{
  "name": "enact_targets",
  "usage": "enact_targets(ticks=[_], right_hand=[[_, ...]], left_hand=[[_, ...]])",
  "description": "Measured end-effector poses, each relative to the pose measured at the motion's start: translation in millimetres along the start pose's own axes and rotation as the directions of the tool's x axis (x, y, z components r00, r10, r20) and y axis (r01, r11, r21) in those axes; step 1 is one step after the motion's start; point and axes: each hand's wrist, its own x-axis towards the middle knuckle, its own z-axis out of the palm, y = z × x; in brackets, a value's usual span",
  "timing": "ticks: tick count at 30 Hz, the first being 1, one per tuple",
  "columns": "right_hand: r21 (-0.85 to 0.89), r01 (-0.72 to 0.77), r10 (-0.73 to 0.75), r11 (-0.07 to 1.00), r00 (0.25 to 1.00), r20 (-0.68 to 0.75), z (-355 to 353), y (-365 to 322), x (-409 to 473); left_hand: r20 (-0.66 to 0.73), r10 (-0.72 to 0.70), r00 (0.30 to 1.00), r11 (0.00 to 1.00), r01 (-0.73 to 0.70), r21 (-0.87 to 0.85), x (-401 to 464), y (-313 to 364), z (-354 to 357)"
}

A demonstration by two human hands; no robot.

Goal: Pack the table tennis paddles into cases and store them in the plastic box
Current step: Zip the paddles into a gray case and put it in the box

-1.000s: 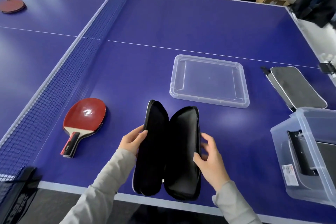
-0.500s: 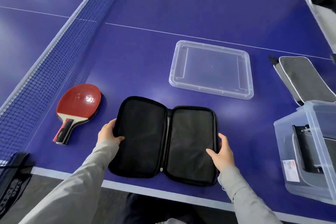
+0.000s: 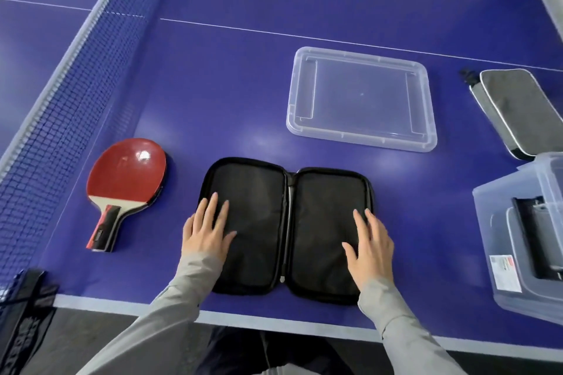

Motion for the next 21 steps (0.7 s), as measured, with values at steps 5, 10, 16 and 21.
enact_targets(ticks=[5, 10, 16, 21], right_hand=[[-0.07, 0.14, -0.119, 0.988, 0.962, 0.244, 13.6, -13.4, -6.7], [-0.114, 0.116, -0.079, 0.987, 0.954, 0.288, 12.5, -16.2, -4.7], [-0.144, 0.08, -0.034, 0.986, 0.954, 0.297, 6.2, -26.9, -4.6], [-0.119, -0.001, 0.034, 0.993, 0.96, 0.278, 3.5, -33.6, -9.5]], left_hand=[[0.209, 0.088, 0.974, 0.994, -0.099, 0.046, -5.7, 6.9, 8.7], [0.288, 0.079, 0.954, 0.997, -0.08, -0.008, -0.9, 2.8, 9.3], [0.004, -0.043, 0.999, 0.995, 0.043, -0.089, 2.0, -27.1, -19.5], [-0.153, -0.406, 0.901, 0.911, 0.385, -0.15, -11.1, -105.2, -40.1]])
